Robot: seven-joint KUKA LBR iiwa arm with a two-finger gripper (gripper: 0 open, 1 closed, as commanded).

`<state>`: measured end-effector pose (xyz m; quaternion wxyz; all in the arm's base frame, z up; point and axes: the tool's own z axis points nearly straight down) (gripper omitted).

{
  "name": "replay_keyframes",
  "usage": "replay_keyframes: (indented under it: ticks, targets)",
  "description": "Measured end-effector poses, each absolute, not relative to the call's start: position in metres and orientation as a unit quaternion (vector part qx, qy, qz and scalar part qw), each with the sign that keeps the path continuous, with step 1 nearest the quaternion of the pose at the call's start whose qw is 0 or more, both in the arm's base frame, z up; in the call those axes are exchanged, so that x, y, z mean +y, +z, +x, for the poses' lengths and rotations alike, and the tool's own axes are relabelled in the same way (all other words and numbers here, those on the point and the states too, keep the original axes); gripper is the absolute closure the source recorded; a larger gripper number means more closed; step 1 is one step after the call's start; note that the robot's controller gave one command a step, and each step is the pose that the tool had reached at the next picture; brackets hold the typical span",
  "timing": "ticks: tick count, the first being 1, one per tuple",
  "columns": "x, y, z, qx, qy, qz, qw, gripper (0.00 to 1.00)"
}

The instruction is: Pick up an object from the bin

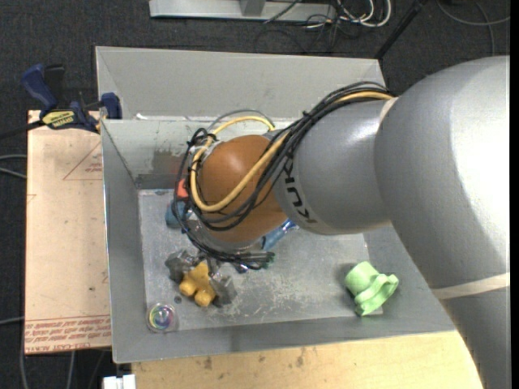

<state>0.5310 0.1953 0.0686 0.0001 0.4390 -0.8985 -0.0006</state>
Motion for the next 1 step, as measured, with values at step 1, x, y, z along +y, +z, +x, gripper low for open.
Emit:
replay_keyframes:
  ticks: [1]
  targets:
    - [0.1884,0.2192,0.5402,-0.907,0.0,0.421,-0.006,1.0]
